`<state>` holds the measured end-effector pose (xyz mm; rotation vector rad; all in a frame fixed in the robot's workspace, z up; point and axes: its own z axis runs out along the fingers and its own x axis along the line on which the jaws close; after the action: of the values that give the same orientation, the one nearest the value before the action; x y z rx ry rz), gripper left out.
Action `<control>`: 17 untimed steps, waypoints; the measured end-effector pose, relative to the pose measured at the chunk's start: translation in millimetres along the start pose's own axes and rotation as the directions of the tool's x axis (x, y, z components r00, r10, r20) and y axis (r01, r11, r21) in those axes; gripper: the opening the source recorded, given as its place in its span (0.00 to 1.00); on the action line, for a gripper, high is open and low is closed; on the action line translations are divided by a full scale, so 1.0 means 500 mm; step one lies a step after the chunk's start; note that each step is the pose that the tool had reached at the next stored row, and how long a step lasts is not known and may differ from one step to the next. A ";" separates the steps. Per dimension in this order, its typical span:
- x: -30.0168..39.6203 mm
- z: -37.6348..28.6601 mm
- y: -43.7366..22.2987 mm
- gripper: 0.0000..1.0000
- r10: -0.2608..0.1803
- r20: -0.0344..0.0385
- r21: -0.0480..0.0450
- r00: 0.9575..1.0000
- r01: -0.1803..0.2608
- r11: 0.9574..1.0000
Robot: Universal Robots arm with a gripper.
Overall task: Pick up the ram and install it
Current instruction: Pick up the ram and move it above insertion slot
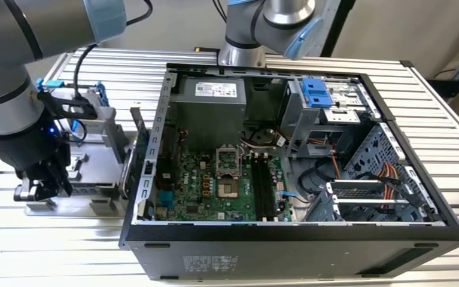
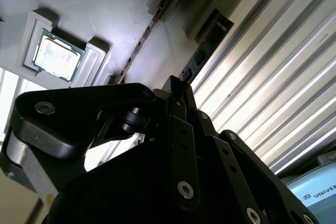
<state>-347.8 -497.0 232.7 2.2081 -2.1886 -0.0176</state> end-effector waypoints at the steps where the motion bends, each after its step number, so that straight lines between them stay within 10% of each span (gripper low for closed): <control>1: 0.000 -0.001 0.000 0.00 0.000 0.000 0.000 1.000 0.000 1.000; 17: 0.000 -0.006 0.000 0.00 0.000 0.000 0.000 1.000 0.000 1.000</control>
<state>-347.9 -497.0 236.0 2.2078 -2.1885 -0.0176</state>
